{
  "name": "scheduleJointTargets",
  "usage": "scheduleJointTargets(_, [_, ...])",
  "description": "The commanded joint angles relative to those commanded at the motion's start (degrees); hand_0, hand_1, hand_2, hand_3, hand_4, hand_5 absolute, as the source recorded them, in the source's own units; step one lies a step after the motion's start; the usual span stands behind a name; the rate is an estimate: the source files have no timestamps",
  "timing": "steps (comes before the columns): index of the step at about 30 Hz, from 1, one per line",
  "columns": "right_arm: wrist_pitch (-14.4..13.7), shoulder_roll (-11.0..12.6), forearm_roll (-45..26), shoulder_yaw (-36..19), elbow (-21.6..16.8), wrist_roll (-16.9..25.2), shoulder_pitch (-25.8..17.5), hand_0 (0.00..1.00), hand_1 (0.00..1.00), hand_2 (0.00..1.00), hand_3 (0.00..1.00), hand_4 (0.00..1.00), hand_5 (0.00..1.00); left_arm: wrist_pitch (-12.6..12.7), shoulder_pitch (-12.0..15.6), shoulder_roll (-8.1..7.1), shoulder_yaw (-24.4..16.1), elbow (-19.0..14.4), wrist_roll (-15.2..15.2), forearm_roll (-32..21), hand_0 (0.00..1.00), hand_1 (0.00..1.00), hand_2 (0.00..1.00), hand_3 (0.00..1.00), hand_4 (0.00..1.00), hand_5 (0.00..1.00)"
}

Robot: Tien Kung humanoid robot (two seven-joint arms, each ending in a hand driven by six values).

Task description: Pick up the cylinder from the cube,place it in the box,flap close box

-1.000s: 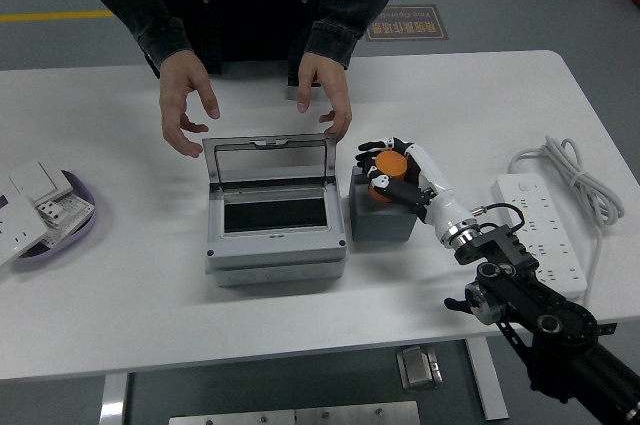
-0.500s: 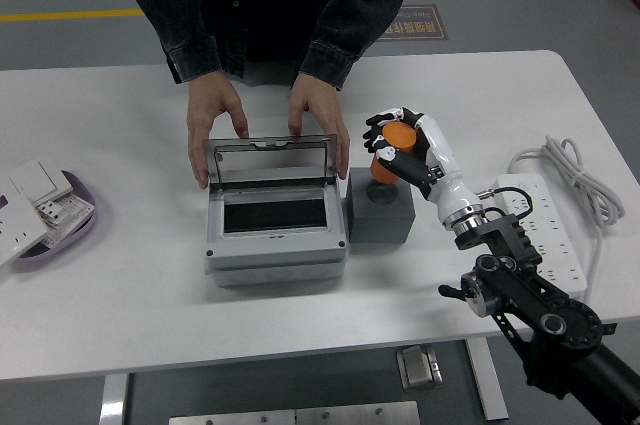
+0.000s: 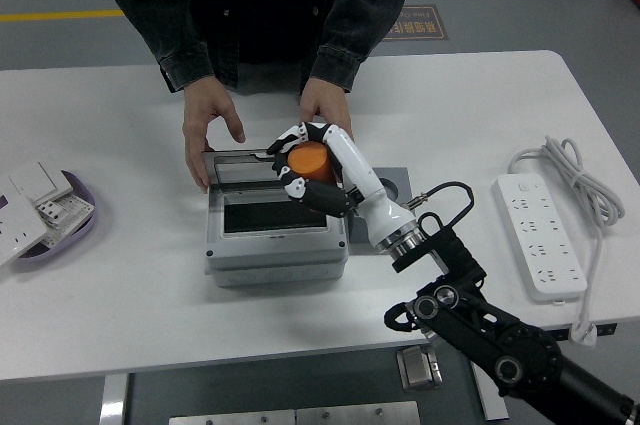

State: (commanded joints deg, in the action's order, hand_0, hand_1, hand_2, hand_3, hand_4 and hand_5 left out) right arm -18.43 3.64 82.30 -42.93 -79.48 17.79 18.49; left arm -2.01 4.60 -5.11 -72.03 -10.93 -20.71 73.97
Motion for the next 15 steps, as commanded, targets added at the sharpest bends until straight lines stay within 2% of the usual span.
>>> scheduleJointTargets(4, [-1.8, -0.5, 3.2, 4.1, 1.1, -0.8, 1.6, 0.033, 0.187, 0.227, 0.213, 0.002, 0.002, 0.0, 0.0, 0.04, -0.2, 0.0, -0.1, 0.4, 0.612, 0.62, 0.584, 0.631, 0.695, 0.199])
scheduleJointTargets(8, [-2.4, -0.5, 6.8, 6.8, 2.6, -2.4, 3.0, 0.008, 0.166, 0.222, 0.207, 0.002, 0.002, 0.1, 0.0, -0.06, -0.4, 0.0, -0.2, 0.7, 0.612, 0.619, 0.585, 0.631, 0.694, 0.199])
scheduleJointTargets(15, [-2.2, -1.1, 14.0, 7.5, 6.6, -5.6, 4.5, 0.002, 0.158, 0.215, 0.198, 0.002, 0.002, 0.1, 0.0, -0.05, -0.3, 0.0, -0.1, 0.5, 0.612, 0.619, 0.584, 0.63, 0.693, 0.2])
